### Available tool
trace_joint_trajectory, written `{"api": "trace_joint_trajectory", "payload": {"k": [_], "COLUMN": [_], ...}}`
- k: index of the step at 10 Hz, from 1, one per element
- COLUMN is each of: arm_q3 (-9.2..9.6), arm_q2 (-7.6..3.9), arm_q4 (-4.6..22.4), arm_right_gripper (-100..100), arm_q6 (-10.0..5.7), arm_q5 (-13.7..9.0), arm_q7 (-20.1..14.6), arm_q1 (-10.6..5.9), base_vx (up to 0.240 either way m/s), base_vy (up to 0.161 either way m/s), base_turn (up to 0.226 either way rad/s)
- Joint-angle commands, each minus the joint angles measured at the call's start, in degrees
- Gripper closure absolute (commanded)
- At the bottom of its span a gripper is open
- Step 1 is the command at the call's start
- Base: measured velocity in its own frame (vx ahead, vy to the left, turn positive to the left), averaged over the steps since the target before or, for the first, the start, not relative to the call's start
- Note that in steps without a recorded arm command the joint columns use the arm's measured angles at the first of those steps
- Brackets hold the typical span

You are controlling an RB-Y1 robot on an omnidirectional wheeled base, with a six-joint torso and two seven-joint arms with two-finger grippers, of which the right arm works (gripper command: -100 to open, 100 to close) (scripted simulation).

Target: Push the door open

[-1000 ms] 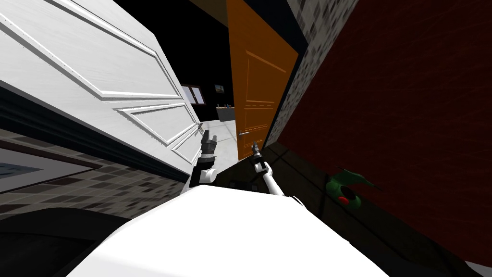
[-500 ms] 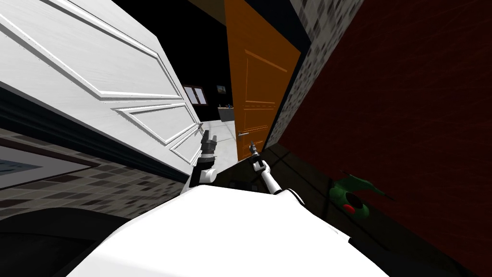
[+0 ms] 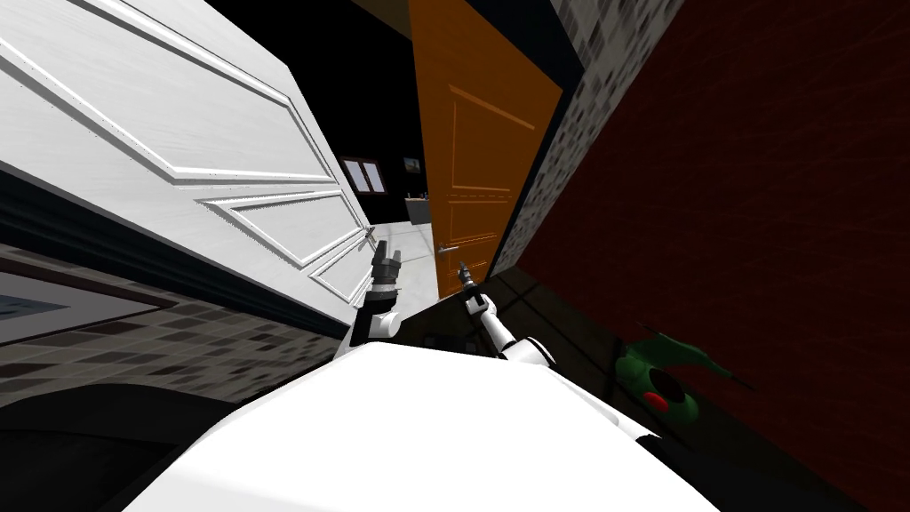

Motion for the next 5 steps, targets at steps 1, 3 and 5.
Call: {"api": "trace_joint_trajectory", "payload": {"k": [1,3,5], "arm_q3": [0.61,1.31,1.87], "arm_q2": [0.46,0.96,1.46], "arm_q4": [2.44,5.77,8.46], "arm_right_gripper": [-100,-100,-100], "arm_q6": [0.12,-0.12,-0.31], "arm_q5": [0.03,0.02,0.02], "arm_q7": [-0.58,-1.29,-1.86], "arm_q1": [-1.62,-3.8,-5.56], "base_vx": [0.072,0.077,0.054], "base_vy": [-0.09,-0.084,-0.067], "base_turn": [0.064,0.062,0.048]}}
